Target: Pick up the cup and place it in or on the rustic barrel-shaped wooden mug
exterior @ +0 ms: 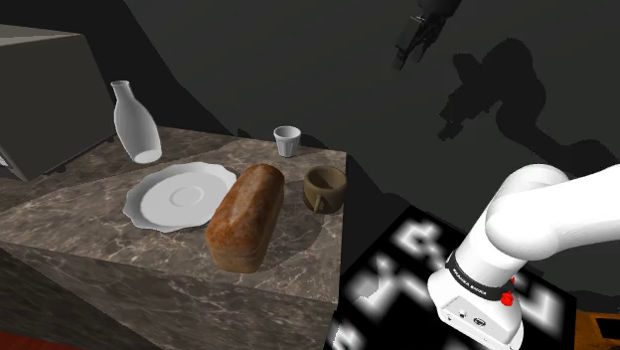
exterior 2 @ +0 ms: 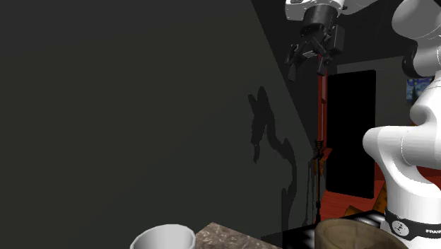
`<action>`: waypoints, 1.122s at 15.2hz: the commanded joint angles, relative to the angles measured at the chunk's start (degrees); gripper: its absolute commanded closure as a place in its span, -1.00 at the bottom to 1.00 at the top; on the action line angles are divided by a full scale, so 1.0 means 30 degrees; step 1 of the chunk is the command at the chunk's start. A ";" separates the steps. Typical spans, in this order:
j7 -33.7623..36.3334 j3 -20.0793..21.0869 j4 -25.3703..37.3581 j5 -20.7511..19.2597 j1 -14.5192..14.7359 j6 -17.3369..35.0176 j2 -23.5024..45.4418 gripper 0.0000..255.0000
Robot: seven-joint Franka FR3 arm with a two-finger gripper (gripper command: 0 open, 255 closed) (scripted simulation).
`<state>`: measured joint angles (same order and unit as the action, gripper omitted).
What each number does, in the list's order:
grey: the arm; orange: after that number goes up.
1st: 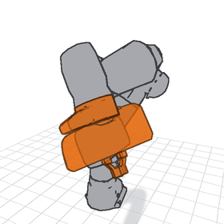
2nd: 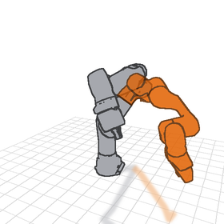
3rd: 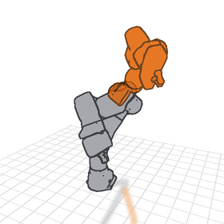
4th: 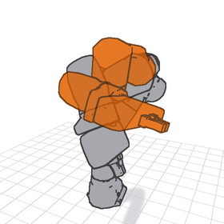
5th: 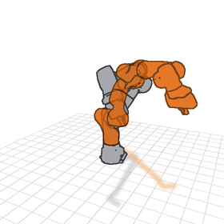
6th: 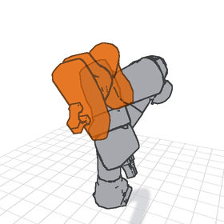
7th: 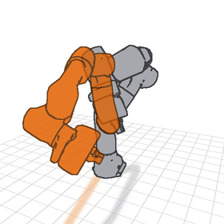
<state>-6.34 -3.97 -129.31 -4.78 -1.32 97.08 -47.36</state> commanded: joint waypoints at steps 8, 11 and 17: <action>0.1286 0.1003 -0.0572 0.0097 0.0289 0.3715 0.3408 -1.00; 0.1848 0.1424 -0.0432 0.0037 0.0369 0.5181 0.5136 -1.00; 0.3048 0.2239 0.0542 -0.0345 0.0448 0.7746 0.8943 -1.00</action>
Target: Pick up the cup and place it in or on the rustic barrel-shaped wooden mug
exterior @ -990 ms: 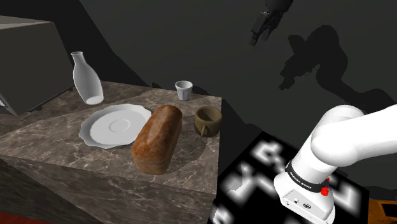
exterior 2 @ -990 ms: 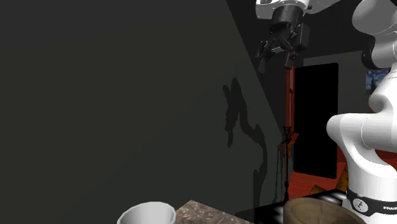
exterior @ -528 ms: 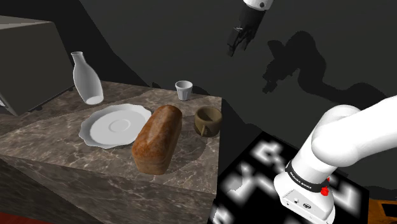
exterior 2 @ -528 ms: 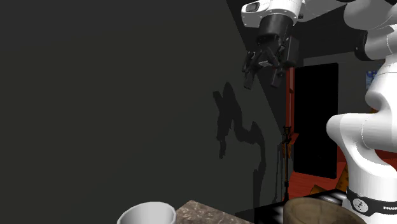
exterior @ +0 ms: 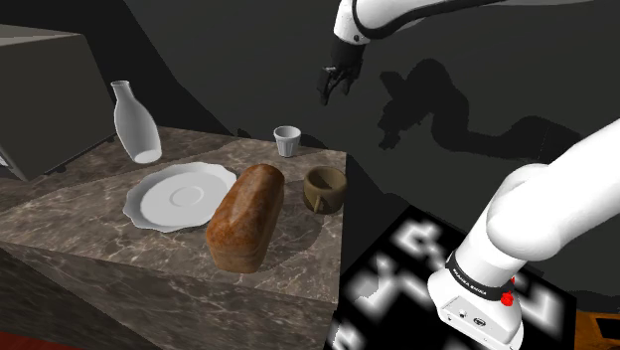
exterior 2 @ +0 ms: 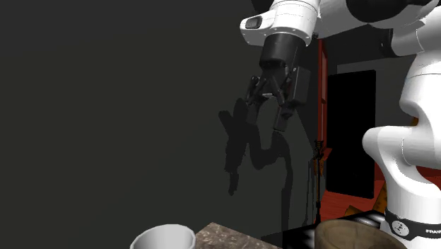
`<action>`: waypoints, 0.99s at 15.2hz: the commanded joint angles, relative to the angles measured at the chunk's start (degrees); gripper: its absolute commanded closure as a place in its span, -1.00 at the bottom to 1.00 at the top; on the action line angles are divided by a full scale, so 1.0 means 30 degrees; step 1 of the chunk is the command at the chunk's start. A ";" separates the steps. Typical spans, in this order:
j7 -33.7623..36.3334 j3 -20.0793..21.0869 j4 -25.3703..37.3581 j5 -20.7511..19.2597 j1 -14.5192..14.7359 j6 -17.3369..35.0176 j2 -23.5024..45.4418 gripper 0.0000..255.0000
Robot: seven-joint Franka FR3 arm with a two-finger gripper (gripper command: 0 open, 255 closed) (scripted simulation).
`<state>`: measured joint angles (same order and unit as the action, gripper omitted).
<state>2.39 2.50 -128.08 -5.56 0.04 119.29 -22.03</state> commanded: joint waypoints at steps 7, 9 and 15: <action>0.1719 0.0885 0.2420 -0.1082 0.0065 0.2503 0.5333 -1.00; 0.2194 0.1052 0.3299 -0.1469 0.0120 0.2925 0.6764 -1.00; 0.3519 0.1245 0.6559 -0.2701 0.0537 0.3642 1.1163 -1.00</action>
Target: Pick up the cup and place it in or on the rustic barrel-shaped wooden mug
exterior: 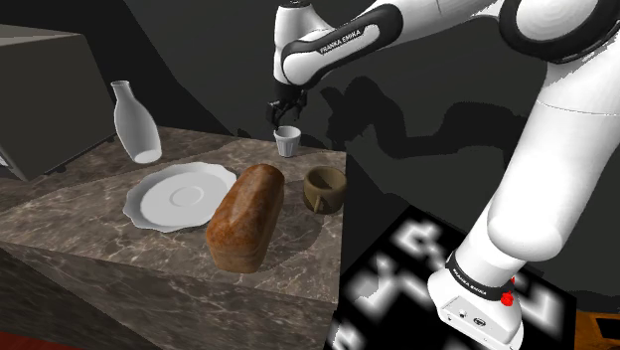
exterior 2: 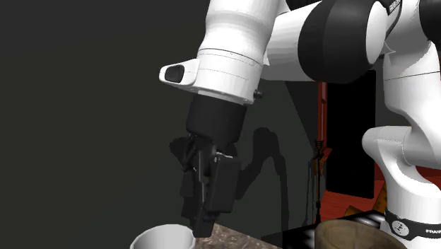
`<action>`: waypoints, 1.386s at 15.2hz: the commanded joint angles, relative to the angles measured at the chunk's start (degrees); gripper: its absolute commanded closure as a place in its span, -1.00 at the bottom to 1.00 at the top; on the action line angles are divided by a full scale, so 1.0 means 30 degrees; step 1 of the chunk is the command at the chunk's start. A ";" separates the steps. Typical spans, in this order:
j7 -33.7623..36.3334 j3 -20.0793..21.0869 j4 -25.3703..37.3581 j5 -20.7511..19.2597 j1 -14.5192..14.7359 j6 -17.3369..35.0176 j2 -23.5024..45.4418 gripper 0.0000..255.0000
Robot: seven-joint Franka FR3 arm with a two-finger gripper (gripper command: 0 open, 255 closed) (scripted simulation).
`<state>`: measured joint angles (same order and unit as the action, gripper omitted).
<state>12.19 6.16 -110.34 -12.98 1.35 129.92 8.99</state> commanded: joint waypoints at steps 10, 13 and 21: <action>0.0770 -0.0209 0.1504 -0.0888 0.0221 0.1577 0.3276 -1.00; 0.0770 -0.0210 0.1509 -0.0889 0.0222 0.1575 0.3280 -1.00; 0.0770 -0.0209 0.1509 -0.0888 0.0222 0.1573 0.3278 1.00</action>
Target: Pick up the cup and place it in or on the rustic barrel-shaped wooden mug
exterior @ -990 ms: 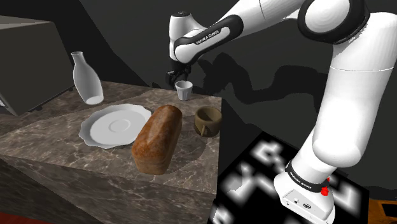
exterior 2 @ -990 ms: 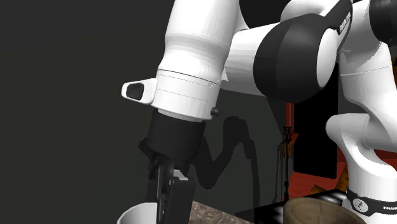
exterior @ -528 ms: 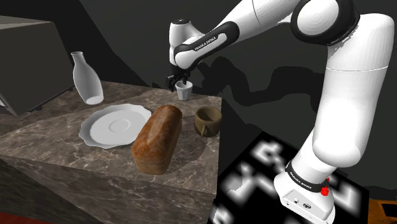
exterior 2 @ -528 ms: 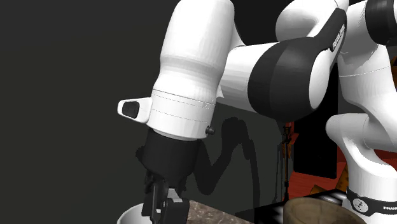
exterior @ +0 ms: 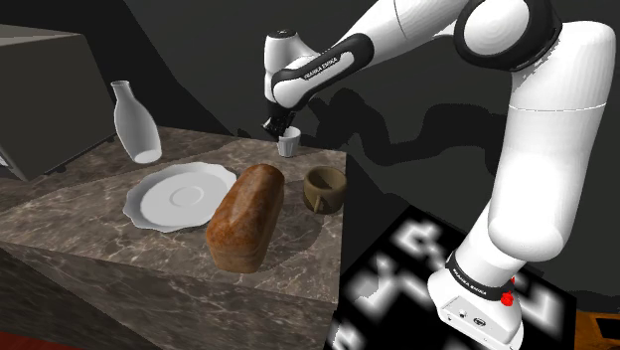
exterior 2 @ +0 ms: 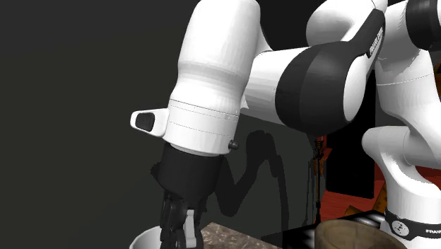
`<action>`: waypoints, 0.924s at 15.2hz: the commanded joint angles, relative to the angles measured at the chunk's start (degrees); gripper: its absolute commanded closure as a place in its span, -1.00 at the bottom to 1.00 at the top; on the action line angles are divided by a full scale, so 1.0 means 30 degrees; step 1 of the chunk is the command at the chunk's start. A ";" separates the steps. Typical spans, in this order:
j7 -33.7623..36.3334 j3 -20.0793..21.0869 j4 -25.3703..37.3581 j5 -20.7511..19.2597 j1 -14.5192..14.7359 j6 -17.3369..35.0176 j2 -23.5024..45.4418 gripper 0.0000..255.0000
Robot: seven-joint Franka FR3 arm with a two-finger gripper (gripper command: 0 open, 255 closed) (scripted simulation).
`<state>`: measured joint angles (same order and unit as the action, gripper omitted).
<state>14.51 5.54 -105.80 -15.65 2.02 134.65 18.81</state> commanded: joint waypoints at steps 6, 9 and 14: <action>0.0000 -0.0003 -0.0004 -0.0001 -0.0003 0.0001 0.0006 1.00; -0.0197 0.0061 0.0296 0.0171 -0.0029 -0.0631 -0.0343 1.00; -0.0509 0.0149 0.0883 0.0434 -0.0058 -0.1710 -0.0860 1.00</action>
<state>13.30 5.97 -103.45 -14.53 1.96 130.10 16.55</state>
